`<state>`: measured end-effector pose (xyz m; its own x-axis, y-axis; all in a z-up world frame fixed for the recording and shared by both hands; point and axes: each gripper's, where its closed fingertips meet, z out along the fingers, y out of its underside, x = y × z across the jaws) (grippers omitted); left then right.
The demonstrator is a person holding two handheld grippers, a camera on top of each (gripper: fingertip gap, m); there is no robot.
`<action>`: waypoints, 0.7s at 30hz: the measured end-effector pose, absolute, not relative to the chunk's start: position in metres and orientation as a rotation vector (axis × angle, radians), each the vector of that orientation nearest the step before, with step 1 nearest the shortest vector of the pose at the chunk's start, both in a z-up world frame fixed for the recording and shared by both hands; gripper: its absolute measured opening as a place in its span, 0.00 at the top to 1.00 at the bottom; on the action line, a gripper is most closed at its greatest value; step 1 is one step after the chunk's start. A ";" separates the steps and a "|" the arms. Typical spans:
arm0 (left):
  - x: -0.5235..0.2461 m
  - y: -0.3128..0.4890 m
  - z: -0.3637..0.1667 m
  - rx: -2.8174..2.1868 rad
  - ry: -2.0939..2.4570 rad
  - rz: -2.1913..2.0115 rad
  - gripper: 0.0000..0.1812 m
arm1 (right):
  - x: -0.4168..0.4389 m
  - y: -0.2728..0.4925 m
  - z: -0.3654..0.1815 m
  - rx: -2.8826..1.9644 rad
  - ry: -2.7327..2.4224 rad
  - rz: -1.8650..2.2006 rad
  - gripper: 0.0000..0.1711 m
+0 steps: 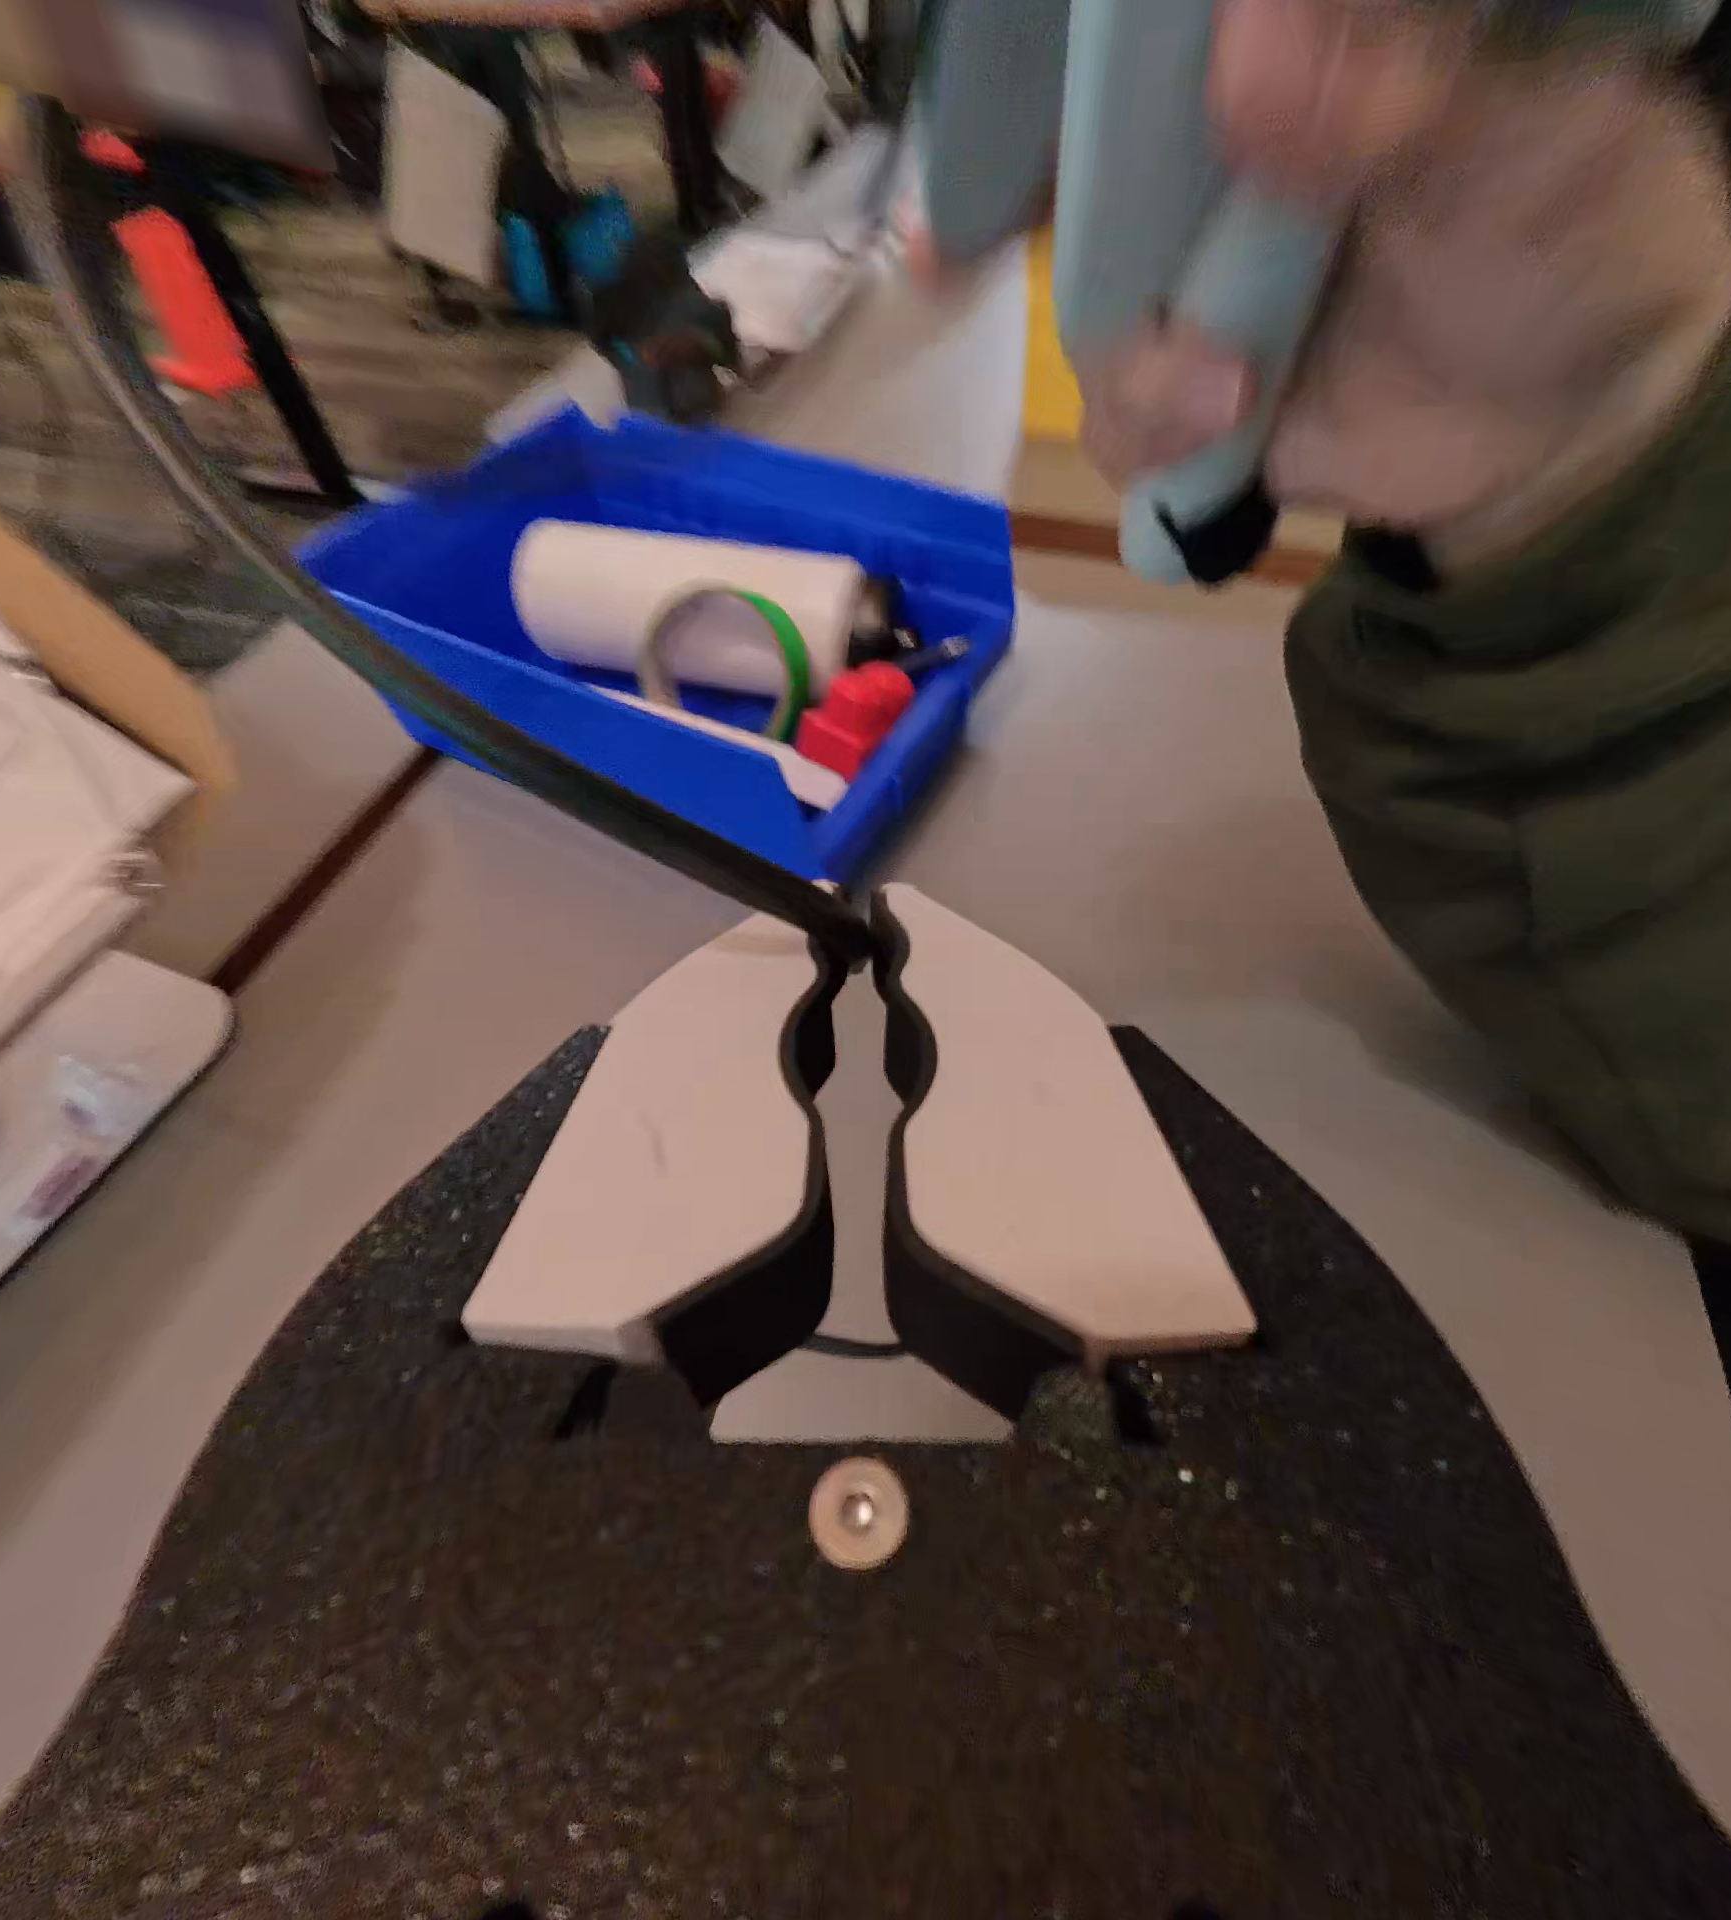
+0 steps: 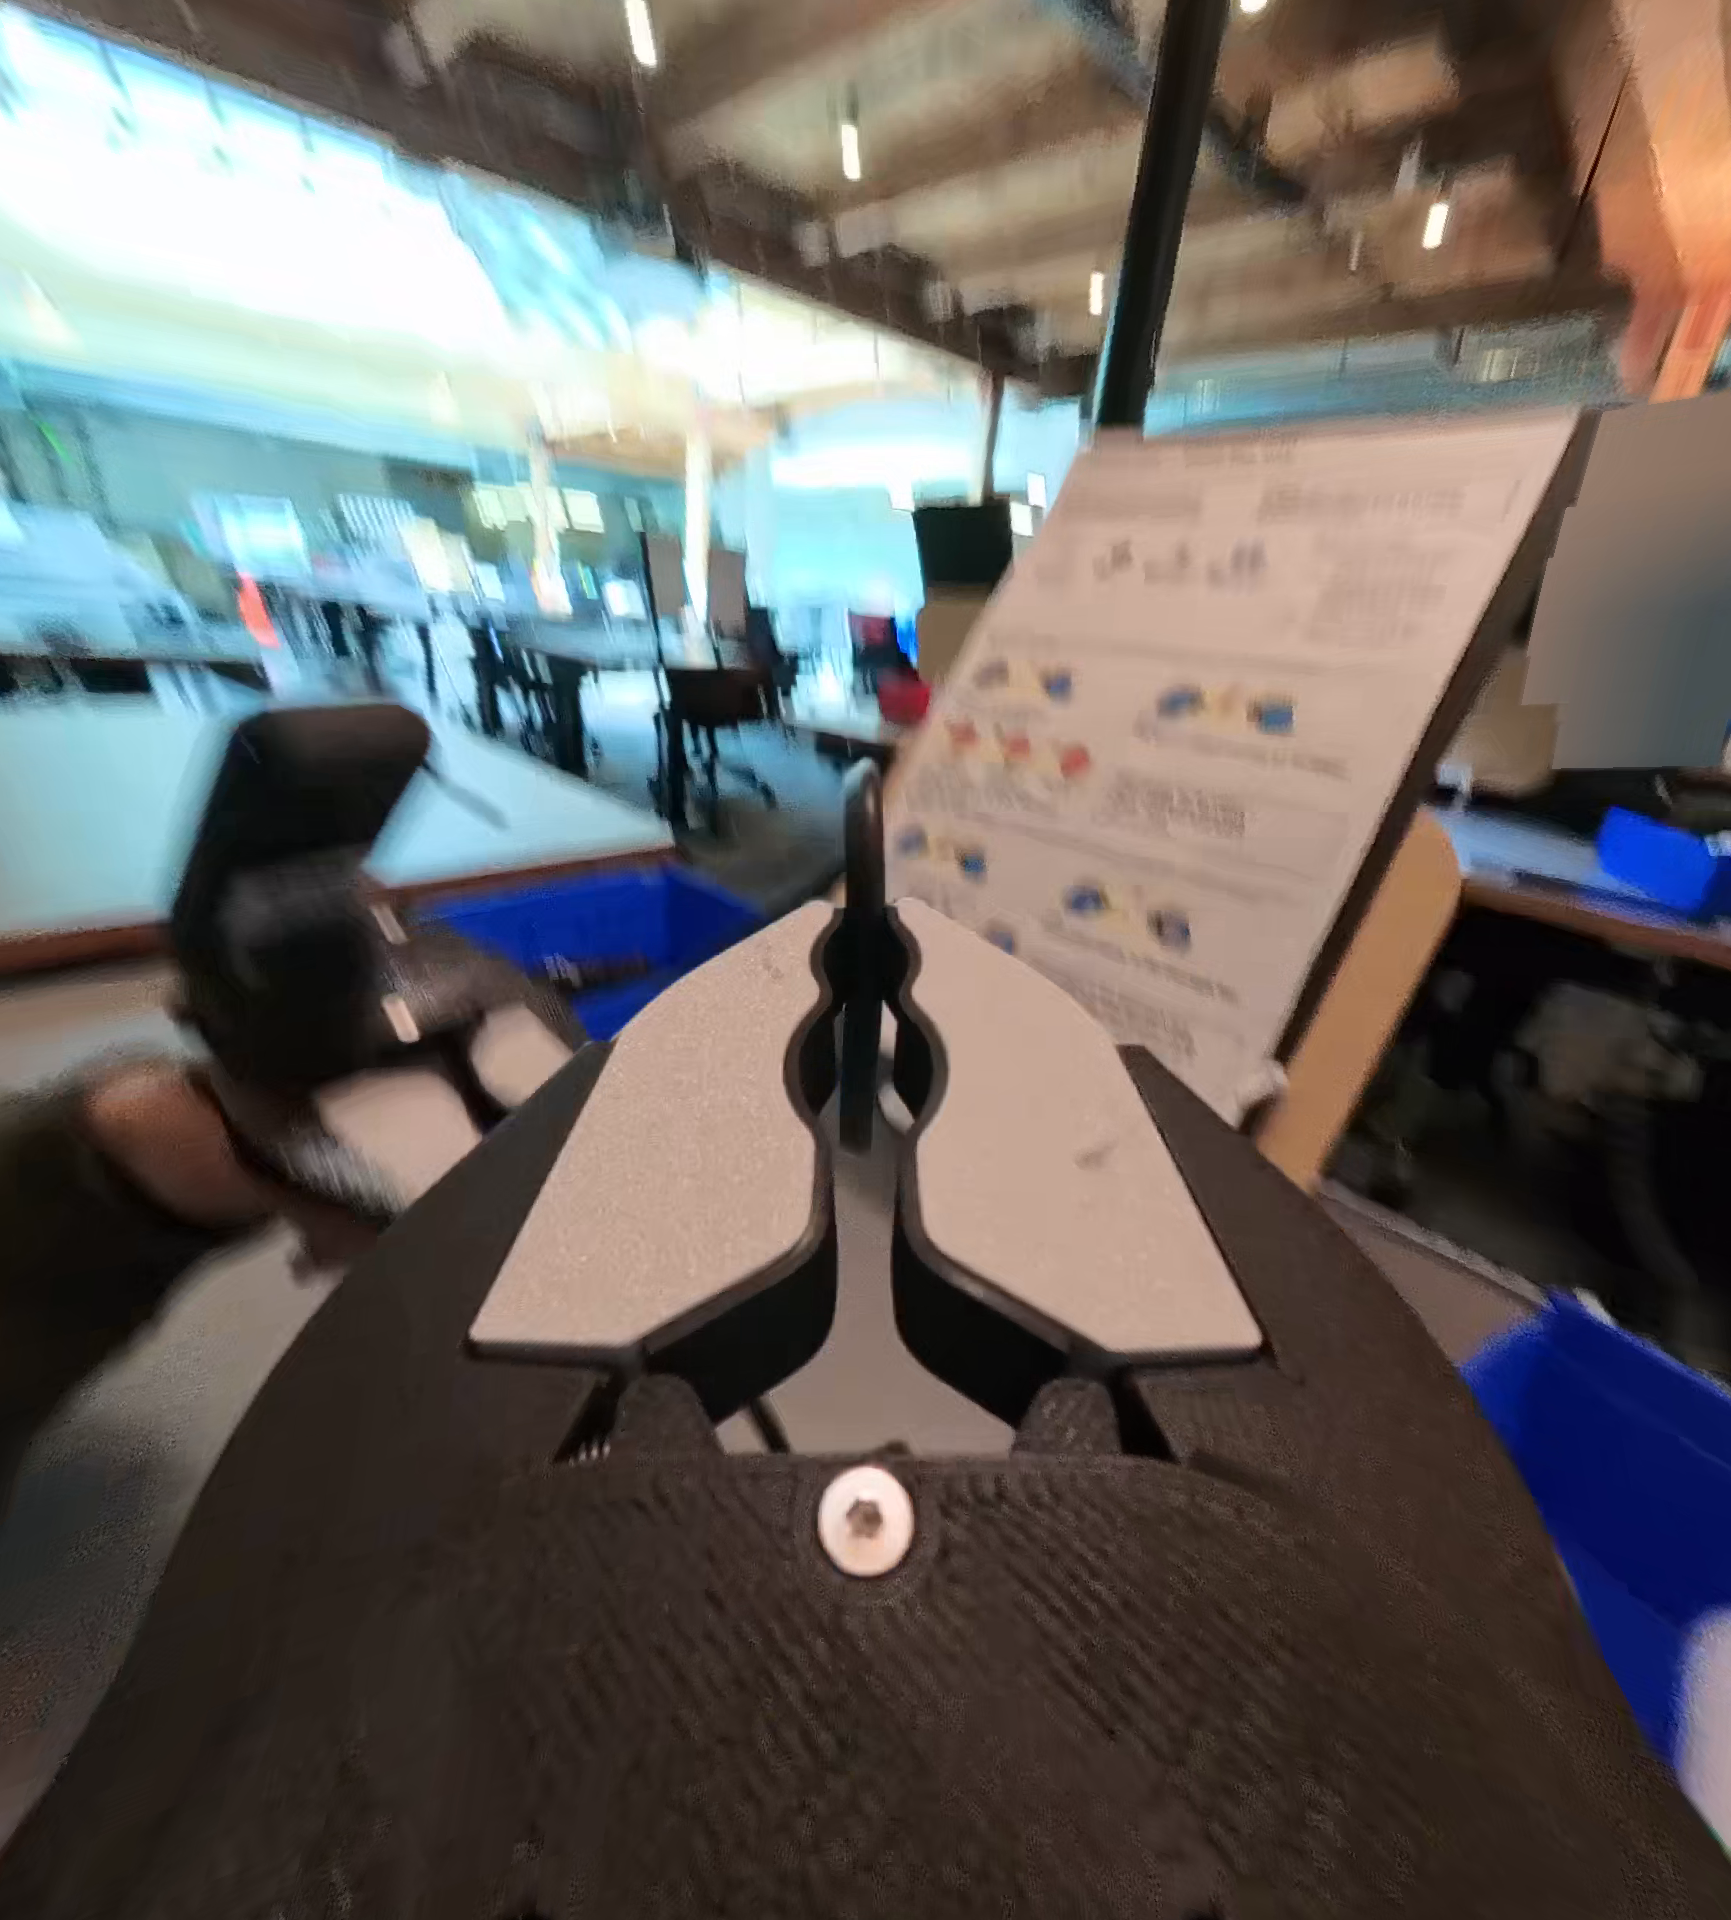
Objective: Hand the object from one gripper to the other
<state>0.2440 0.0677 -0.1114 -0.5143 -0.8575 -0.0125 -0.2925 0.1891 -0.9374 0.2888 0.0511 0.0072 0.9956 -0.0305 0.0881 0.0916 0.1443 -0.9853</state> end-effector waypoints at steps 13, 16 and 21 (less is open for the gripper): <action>0.195 0.117 -0.027 -0.991 1.617 -1.188 0.98 | 0.236 0.088 -0.085 -1.874 -0.475 -0.081 0.56; 0.189 0.111 -0.027 -0.967 1.663 -1.199 0.98 | 0.215 0.108 -0.093 -1.869 -0.512 -0.001 0.52; 0.179 0.101 -0.018 -0.923 1.673 -1.249 0.98 | 0.204 0.130 -0.084 -1.782 -0.479 -0.033 0.57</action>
<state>0.1790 0.1010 -0.0177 -0.3832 -0.9041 -0.1891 -0.0754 0.2347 -0.9691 0.2038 0.1298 -0.0841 0.9140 0.3011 0.2719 0.3360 -0.1862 -0.9233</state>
